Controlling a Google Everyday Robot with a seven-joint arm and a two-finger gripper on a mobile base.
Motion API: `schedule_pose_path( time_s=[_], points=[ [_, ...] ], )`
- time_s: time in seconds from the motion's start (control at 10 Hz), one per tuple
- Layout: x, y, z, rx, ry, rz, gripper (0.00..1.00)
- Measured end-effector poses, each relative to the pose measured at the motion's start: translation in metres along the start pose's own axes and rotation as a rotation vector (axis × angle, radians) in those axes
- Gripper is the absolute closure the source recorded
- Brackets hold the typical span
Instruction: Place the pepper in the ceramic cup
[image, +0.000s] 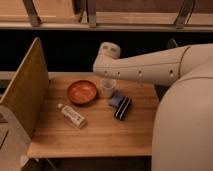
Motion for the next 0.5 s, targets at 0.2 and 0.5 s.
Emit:
schedule_pose_path(
  time_s=[0.2,0.5],
  points=[
    [-0.0022,0.0028,0.0001,-0.003,-0.002,-0.004,1.0],
    [0.0054,0.0023,0.0055,-0.015,0.014,-0.003,1.0]
  ],
)
